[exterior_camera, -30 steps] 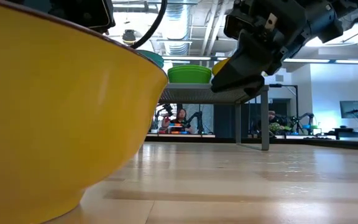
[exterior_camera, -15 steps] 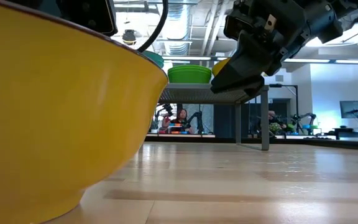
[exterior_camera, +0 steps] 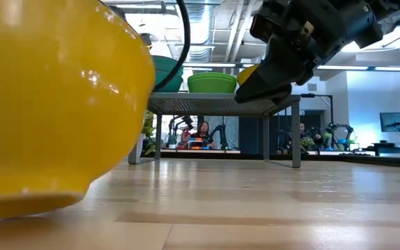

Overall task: Pick & Place Mini bowls
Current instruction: Stack the yellow and white patterned bowl on the other yellow and white patterned bowls on the shelf

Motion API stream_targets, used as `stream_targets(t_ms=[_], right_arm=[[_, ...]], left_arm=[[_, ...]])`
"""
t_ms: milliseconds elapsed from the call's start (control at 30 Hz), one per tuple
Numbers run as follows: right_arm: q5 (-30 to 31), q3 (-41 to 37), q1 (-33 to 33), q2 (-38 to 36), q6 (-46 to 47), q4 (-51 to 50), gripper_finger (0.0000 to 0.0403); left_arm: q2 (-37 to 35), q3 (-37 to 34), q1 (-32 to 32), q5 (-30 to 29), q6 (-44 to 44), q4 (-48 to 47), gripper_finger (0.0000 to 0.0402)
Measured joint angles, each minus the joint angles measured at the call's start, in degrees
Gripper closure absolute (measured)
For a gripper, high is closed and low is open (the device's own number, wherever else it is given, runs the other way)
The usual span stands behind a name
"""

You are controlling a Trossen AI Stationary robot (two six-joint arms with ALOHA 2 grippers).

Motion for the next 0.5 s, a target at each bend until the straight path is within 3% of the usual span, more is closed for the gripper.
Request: stream_targets(t_ms=[133,267,500], right_arm=[[0.02,0.00,-0.20,0.06,-9.70,-0.15,0.0326],[-0.96,-0.04,-0.25,0.50,-11.94,2.28,0.0326],[-9.32,1.86,0.97,0.31,-19.51,8.73,0.0315]], left_arm=[[0.75,-0.02,0.64,0.65,0.24,0.02,0.0345],[-0.98,0.13,1.95,1.32,0.40,0.46,0.0389],[-8.46,0.07,6.62,-1.48,0.66,-7.66,0.0389]])
